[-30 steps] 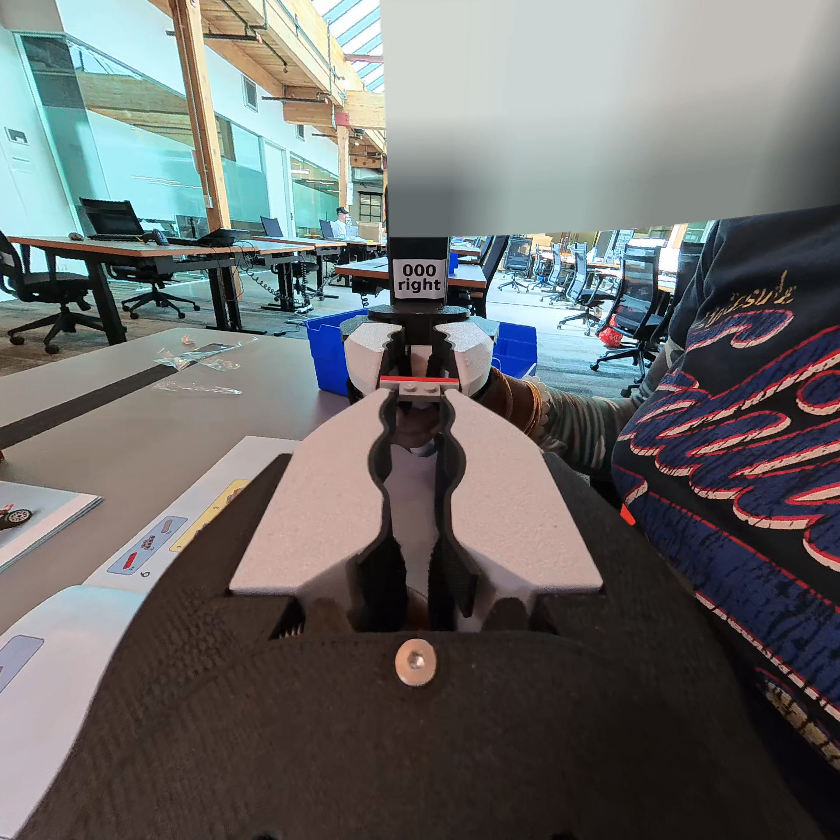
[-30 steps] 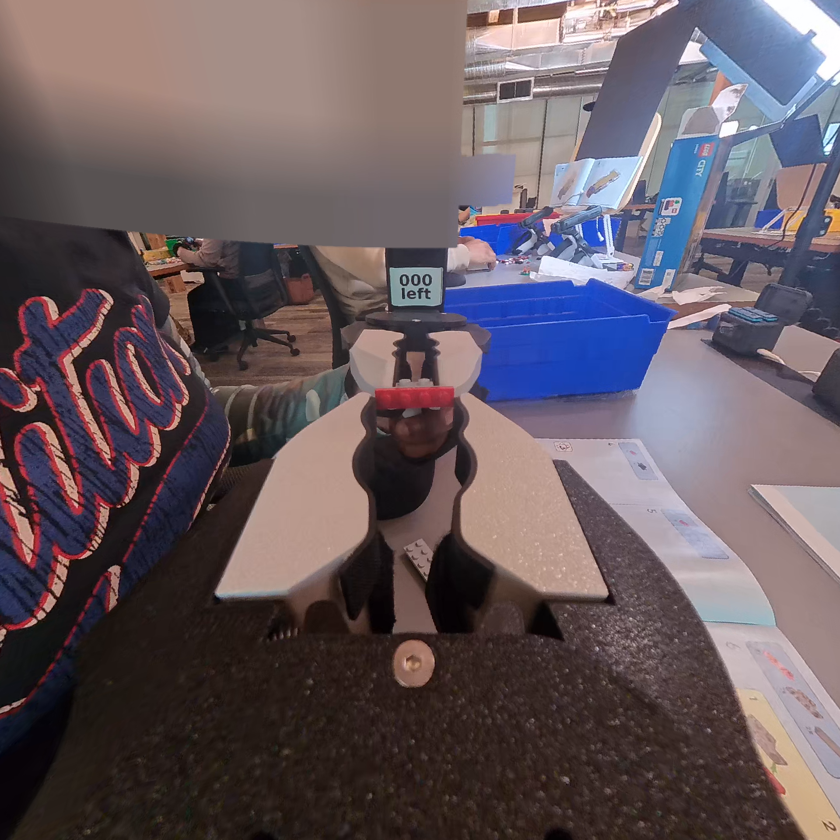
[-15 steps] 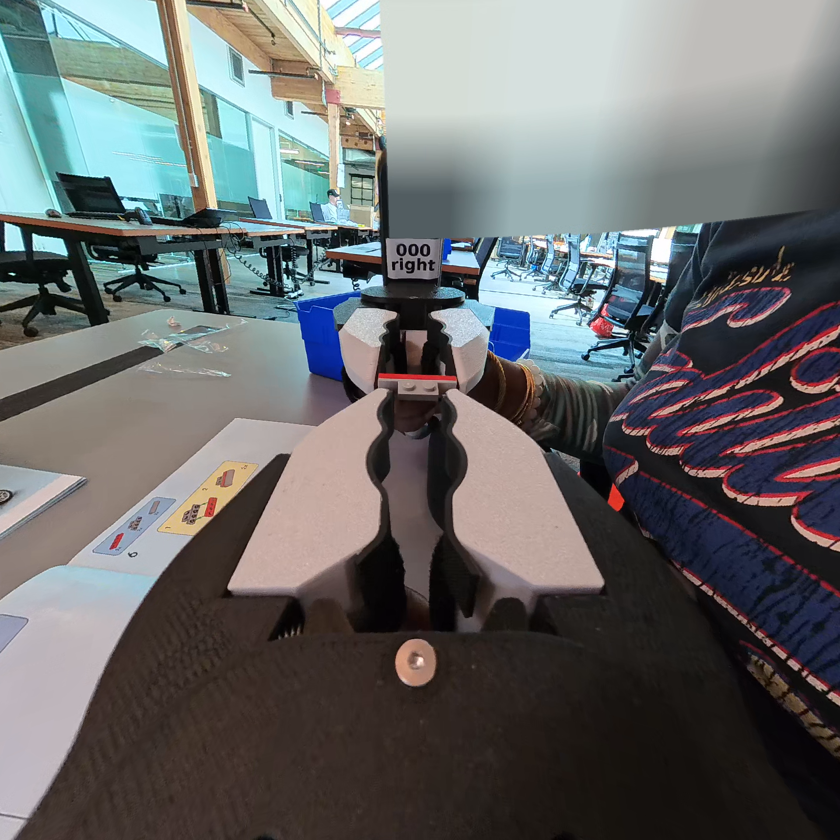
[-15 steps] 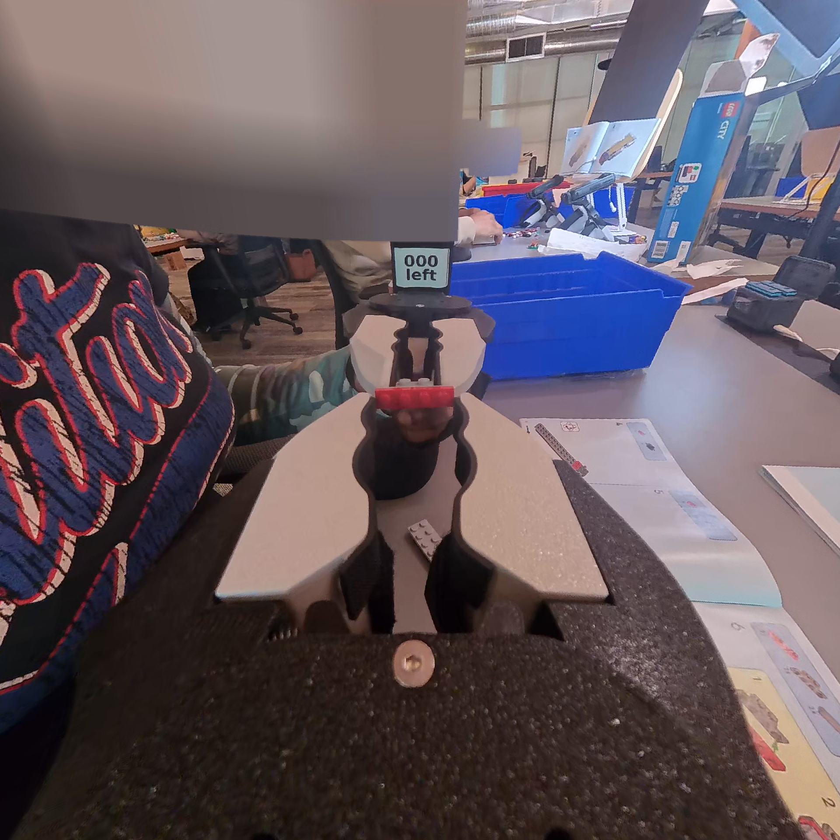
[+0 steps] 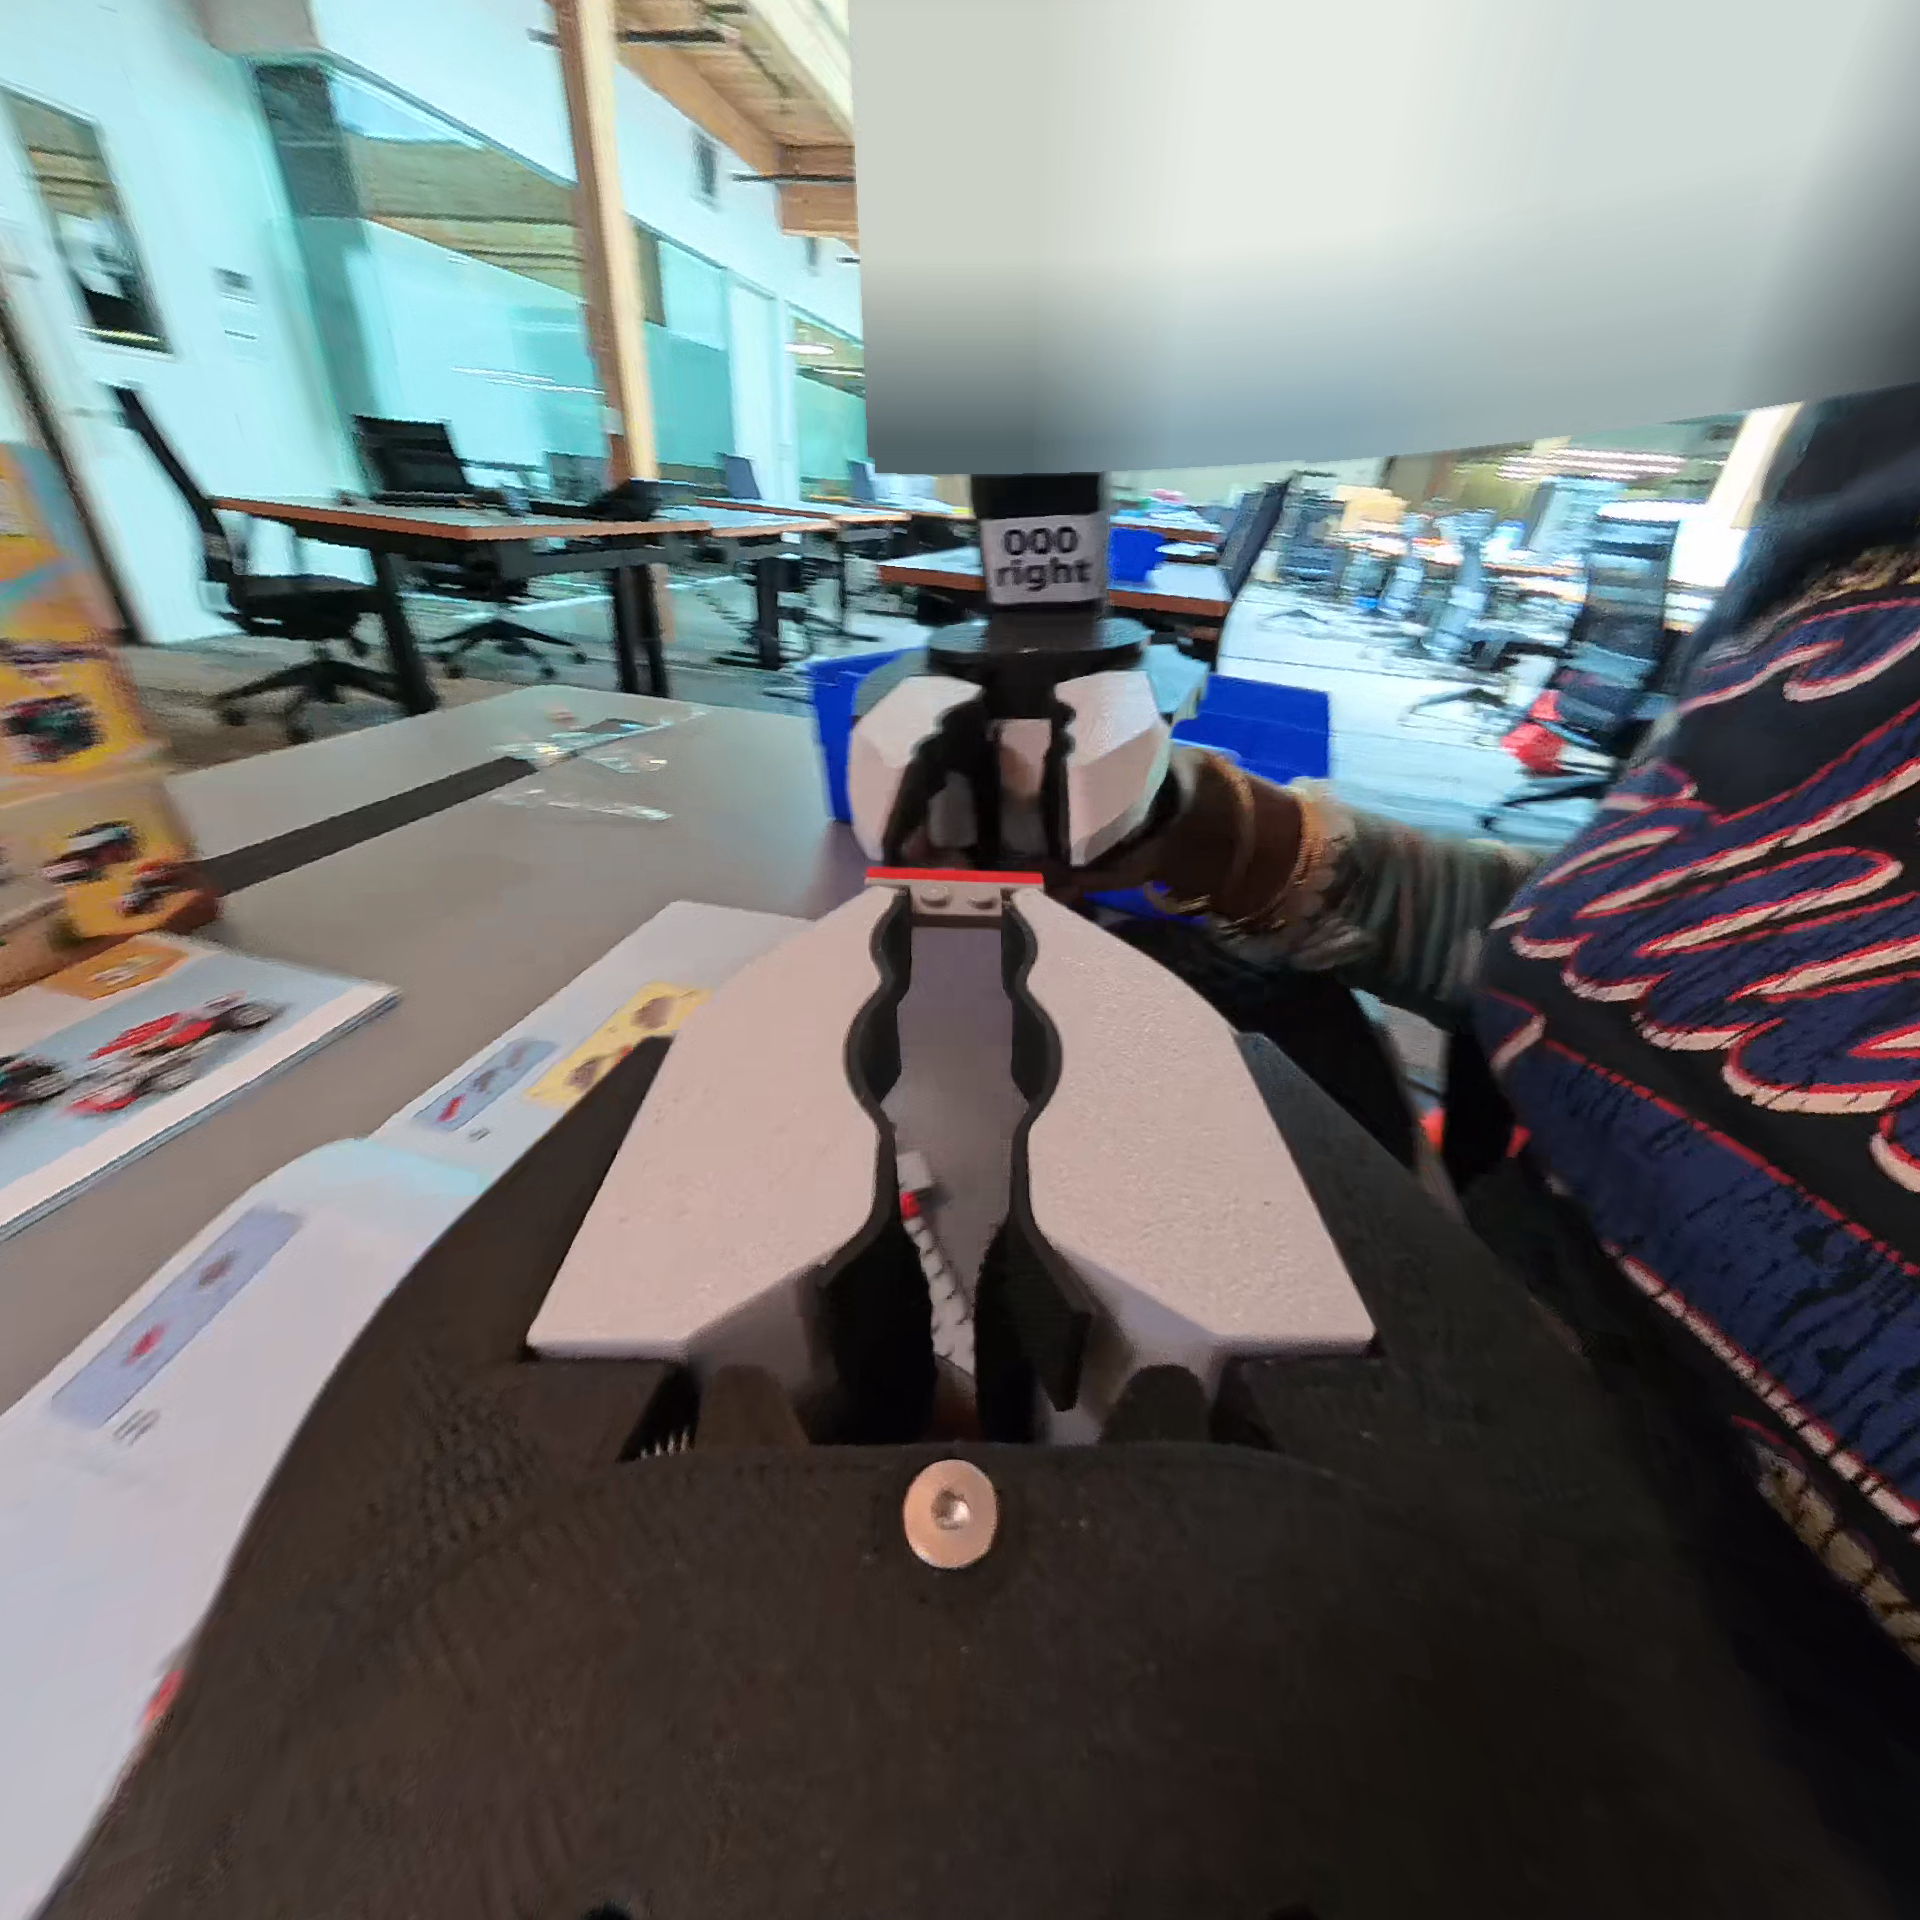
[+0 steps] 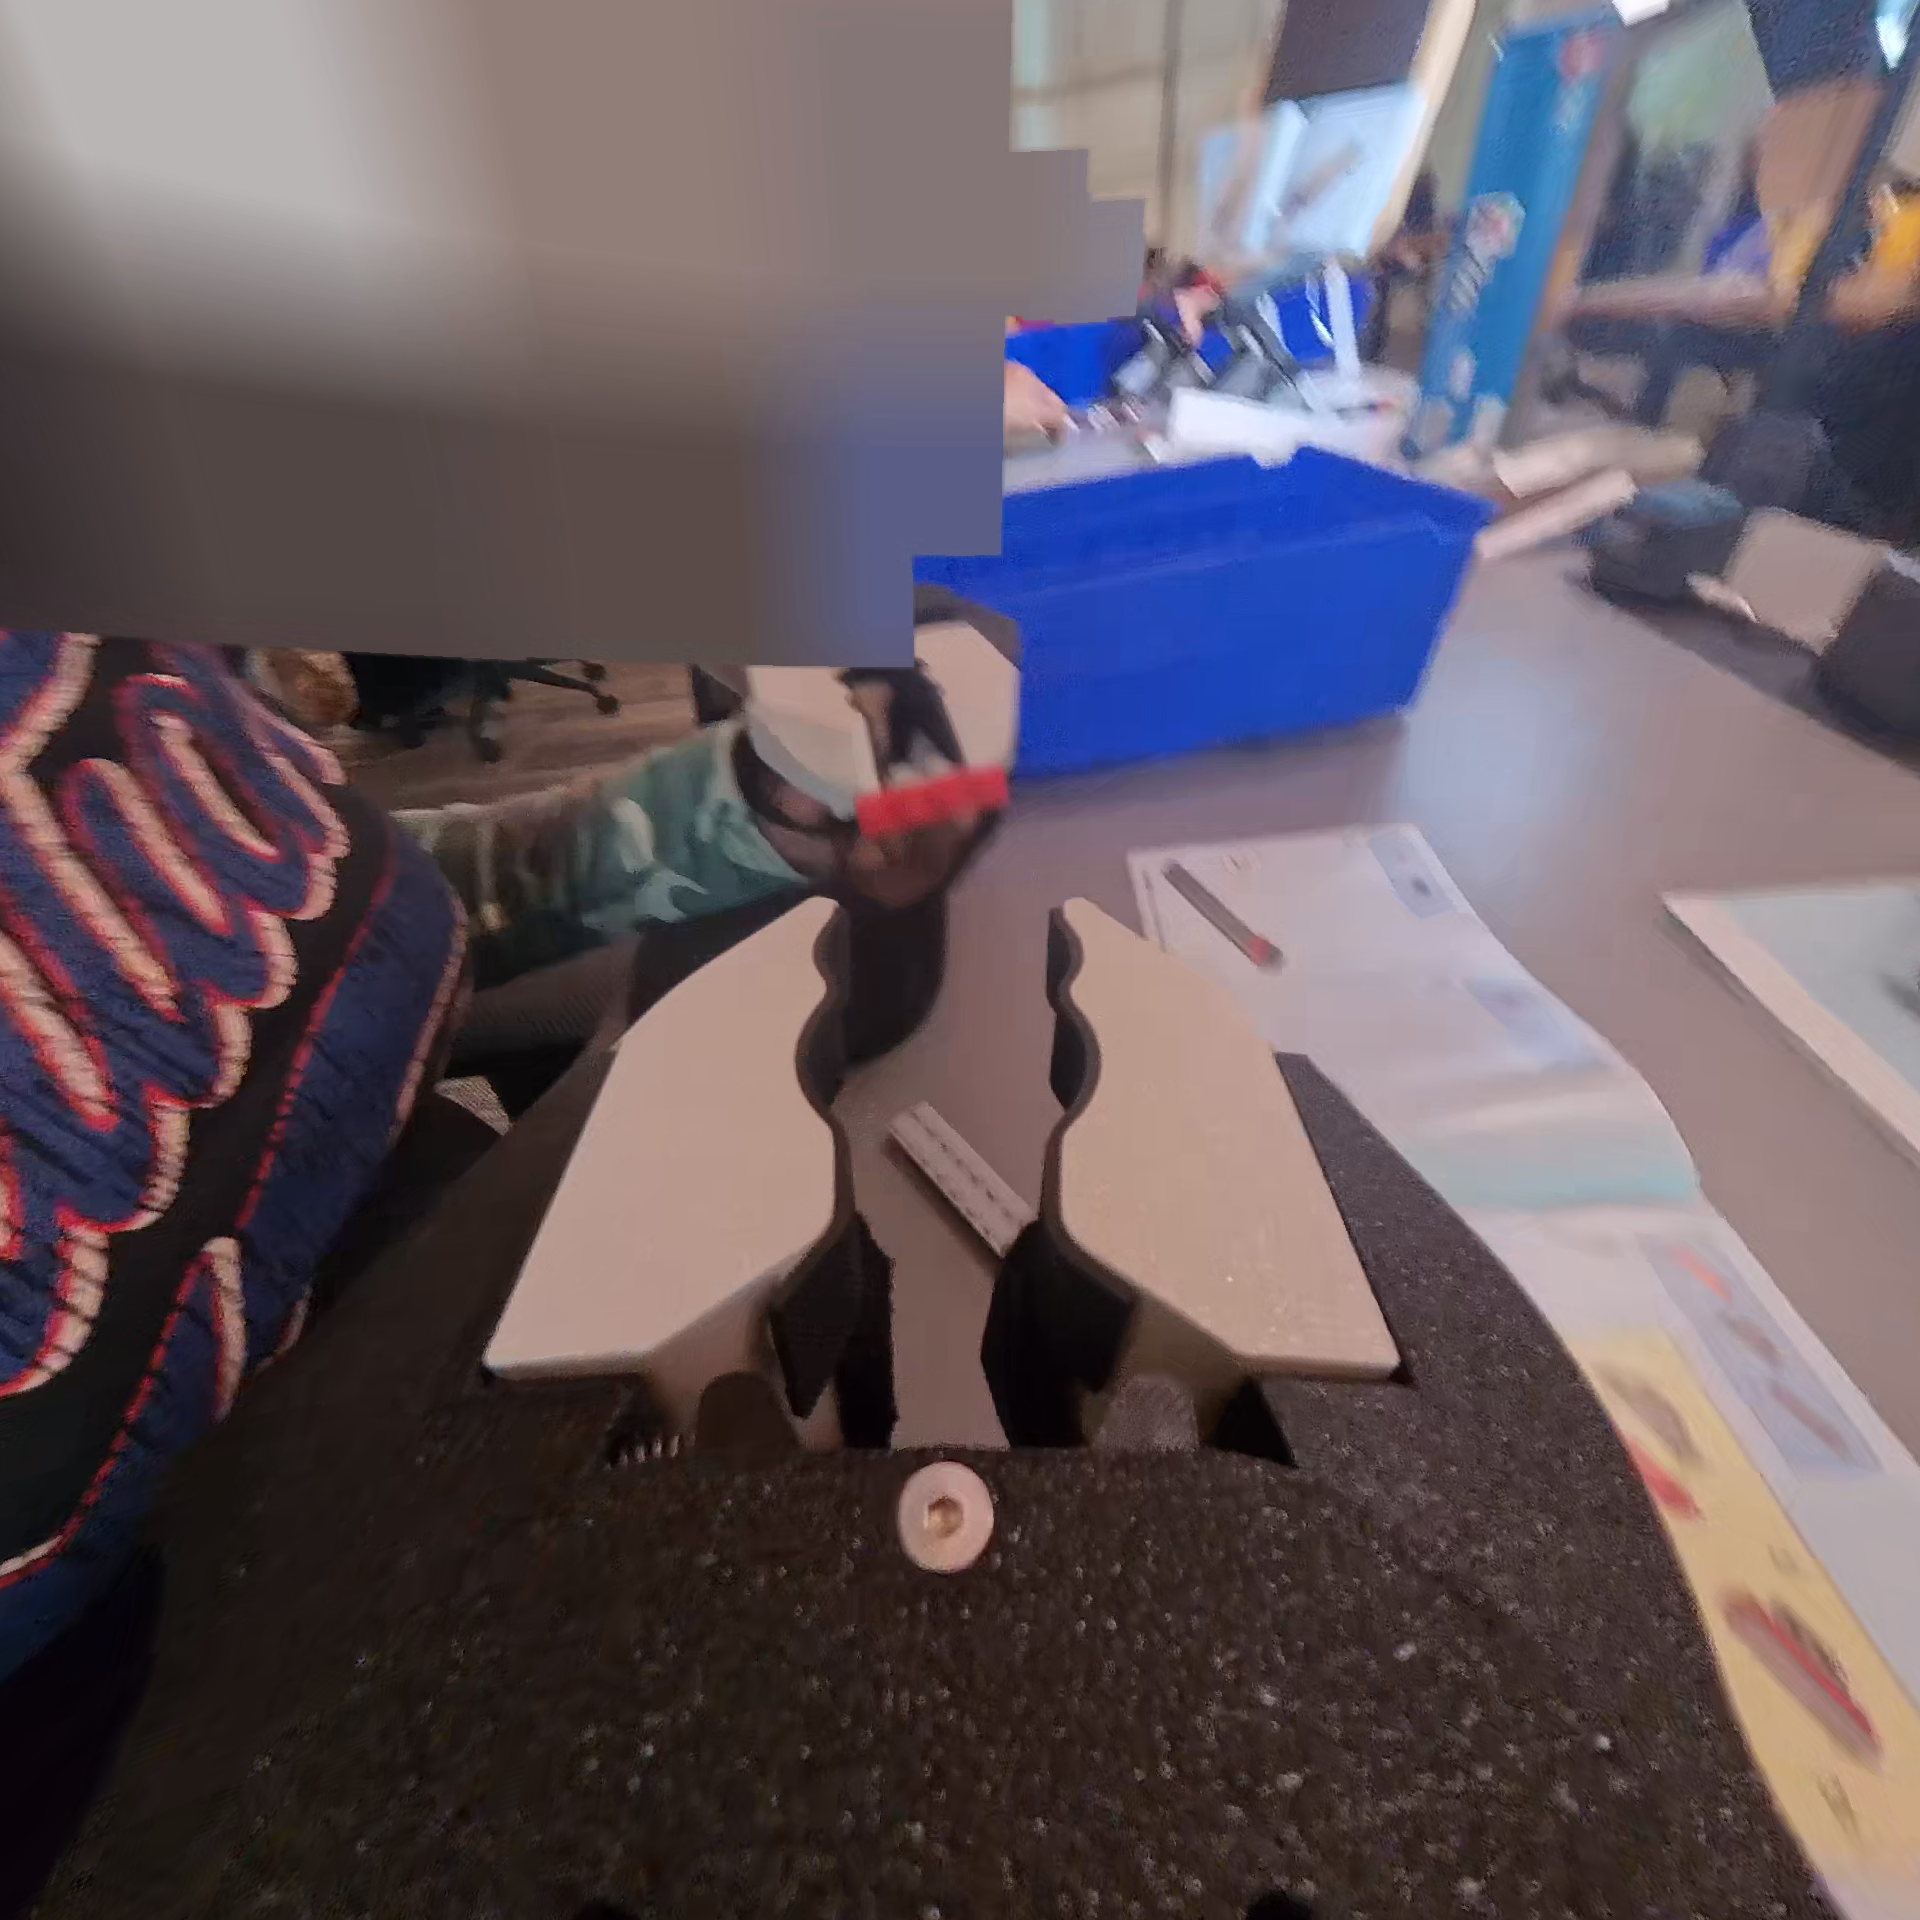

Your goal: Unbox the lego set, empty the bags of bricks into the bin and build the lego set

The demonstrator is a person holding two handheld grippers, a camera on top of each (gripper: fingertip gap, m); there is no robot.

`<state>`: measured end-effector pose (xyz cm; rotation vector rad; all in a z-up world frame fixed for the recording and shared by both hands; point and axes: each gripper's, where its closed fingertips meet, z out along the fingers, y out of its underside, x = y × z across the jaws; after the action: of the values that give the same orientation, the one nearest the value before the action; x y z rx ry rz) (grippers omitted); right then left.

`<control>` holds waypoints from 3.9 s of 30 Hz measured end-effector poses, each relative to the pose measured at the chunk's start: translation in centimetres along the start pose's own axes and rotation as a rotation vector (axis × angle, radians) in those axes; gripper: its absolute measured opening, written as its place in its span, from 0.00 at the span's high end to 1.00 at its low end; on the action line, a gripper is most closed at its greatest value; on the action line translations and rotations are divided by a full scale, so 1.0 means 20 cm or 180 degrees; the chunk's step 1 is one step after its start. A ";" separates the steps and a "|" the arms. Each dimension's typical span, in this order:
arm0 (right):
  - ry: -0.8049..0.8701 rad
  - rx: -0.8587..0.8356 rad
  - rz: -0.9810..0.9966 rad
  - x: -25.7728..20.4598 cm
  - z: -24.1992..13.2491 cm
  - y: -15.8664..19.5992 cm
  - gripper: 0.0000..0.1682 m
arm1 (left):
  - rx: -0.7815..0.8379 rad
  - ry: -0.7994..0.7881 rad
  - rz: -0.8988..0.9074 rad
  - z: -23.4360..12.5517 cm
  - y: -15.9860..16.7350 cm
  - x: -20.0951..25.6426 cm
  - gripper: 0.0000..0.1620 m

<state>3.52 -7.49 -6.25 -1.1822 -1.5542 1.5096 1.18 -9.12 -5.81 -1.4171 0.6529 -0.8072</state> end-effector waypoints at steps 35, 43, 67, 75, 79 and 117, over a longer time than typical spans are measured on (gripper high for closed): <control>0.1190 -0.2372 0.0684 0.54 -0.07 0.57 0.93 | 0.0562 -0.0353 -0.0150 -0.17 -0.05 -0.10 0.90; 0.1262 -0.2340 0.0079 0.52 -0.08 0.53 0.94 | 0.0652 -0.0237 -0.0262 -0.18 -0.06 -0.10 0.90; 0.0884 -0.1834 0.1613 0.41 -0.08 0.55 0.97 | 0.0464 -0.0171 -0.0072 -0.14 -0.03 -0.06 0.90; 0.1217 -0.1934 0.1863 0.49 -0.18 0.59 0.96 | 0.0461 -0.0154 -0.0066 -0.14 -0.03 -0.05 0.90; 0.1331 -0.1987 0.1758 0.51 -0.21 0.60 0.96 | 0.0460 -0.0147 -0.0084 -0.14 -0.03 -0.06 0.90; 0.0970 -0.2854 0.2101 0.51 -0.37 0.61 0.92 | 0.0434 -0.0079 -0.0075 -0.14 -0.02 -0.04 0.90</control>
<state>8.35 3.77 -18.77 -2.4885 -1.7513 0.8527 -1.56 -10.03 -5.59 -1.3111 0.5528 -0.8358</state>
